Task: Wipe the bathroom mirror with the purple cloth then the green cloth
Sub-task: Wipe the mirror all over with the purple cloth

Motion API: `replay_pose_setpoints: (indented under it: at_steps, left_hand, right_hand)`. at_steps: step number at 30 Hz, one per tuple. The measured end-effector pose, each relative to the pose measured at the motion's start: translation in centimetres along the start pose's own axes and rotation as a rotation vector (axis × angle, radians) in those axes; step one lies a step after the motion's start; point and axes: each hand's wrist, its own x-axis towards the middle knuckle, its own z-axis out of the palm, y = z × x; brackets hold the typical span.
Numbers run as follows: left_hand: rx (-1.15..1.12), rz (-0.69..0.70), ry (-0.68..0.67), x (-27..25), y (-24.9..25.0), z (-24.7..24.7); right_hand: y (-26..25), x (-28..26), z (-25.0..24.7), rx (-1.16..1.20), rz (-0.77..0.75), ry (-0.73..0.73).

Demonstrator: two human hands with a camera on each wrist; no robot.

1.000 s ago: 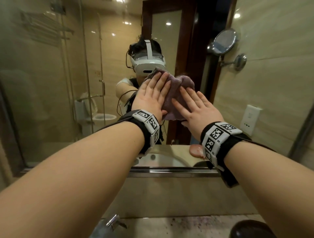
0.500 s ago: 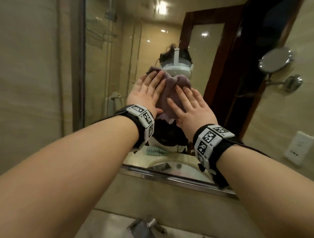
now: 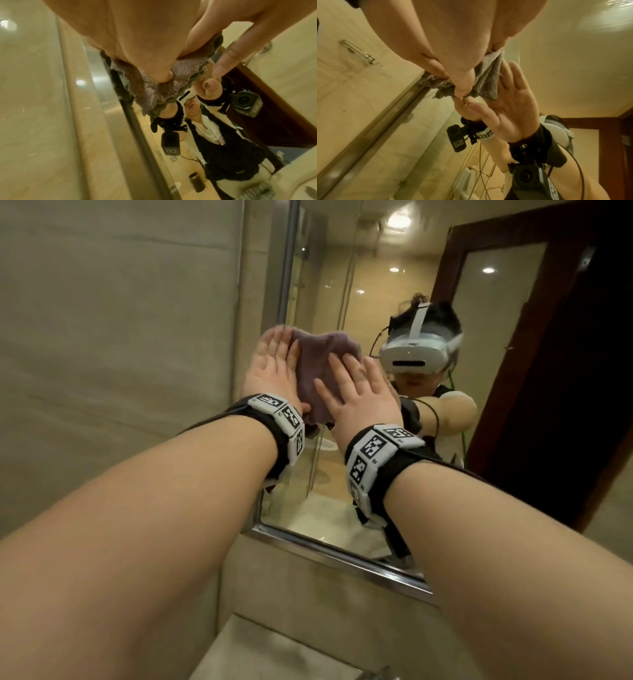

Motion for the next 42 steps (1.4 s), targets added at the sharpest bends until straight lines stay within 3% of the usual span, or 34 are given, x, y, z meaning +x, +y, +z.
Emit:
replay_pose_setpoints:
  at_steps: [8, 20, 27, 33, 42]
  left_hand:
    - [0.075, 0.056, 0.029, 0.2, -1.2, 1.2]
    - [-0.123, 0.139, 0.103, -0.5, 3.5, -2.2]
    - [-0.240, 0.283, 0.178, -2.0, 9.8, -7.0]
    - [-0.337, 0.324, 0.244, -3.7, 15.8, -12.0]
    - [-0.348, 0.449, 0.328, -6.4, 24.7, -18.8]
  right_hand:
    - [-1.0, 0.9, -0.4, -0.001, -0.027, 0.013]
    - [5.4, -3.3, 2.8, 0.027, 0.026, 0.099]
    - [12.3, -8.7, 5.7, 0.011, 0.115, 0.078]
    - [17.9, -13.8, 7.2, 0.013, 0.222, 0.044]
    - [24.2, -21.2, 9.1, 0.114, 0.391, -0.021]
